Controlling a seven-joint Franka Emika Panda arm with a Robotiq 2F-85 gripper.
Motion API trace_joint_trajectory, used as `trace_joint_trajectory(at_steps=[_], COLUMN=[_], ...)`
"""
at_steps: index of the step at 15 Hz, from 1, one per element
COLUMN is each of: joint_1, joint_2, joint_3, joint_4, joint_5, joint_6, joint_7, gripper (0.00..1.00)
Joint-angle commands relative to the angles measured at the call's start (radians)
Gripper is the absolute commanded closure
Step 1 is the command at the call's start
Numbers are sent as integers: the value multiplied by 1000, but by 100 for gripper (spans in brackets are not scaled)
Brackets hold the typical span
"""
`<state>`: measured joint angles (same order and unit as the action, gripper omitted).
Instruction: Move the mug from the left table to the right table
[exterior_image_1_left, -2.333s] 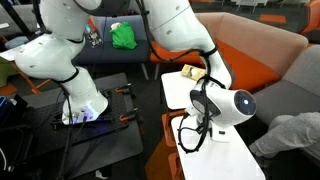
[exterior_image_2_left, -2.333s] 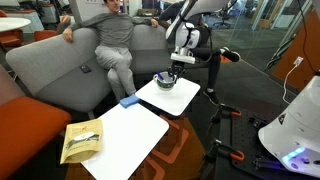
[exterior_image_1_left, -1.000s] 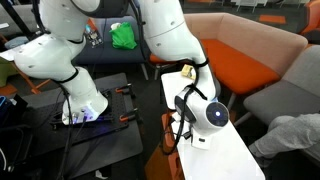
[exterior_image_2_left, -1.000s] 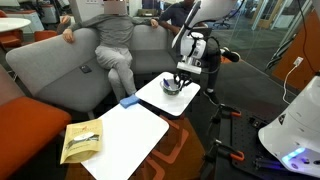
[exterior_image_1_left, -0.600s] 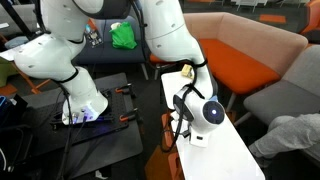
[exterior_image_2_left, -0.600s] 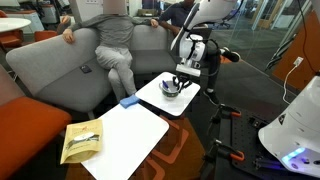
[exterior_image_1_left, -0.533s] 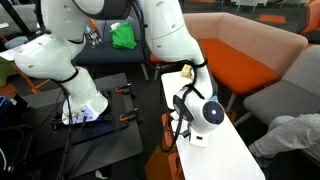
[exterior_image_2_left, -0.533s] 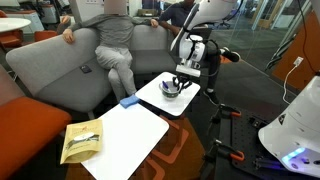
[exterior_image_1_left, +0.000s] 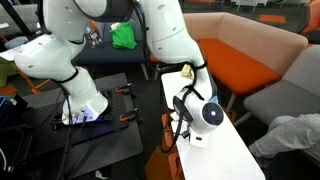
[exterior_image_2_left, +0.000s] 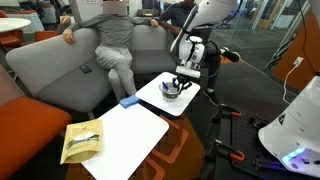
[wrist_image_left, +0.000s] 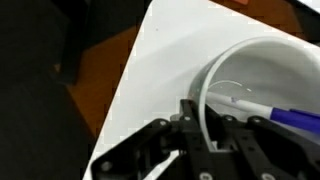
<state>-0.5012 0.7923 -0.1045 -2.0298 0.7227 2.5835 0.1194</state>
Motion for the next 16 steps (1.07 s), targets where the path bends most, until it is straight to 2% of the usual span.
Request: trace_joint_trajectory(at_steps=[1, 2, 3, 5, 12, 13, 16], joint_1=[-13, -12, -9, -9, 23, 32, 66], joint_2=[-7, -6, -5, -10, -89, -109, -184], joint_3=[14, 13, 10, 8, -16, -23, -49], joint_4=[4, 7, 7, 6, -41, -53, -105], joint_5=[31, 28, 27, 28, 1, -8, -50], joint_6=[13, 8, 8, 10, 43, 49, 62], joint_7=[-27, -25, -18, -17, -20, -17, -5], gripper=[97, 82, 60, 57, 6, 1, 0])
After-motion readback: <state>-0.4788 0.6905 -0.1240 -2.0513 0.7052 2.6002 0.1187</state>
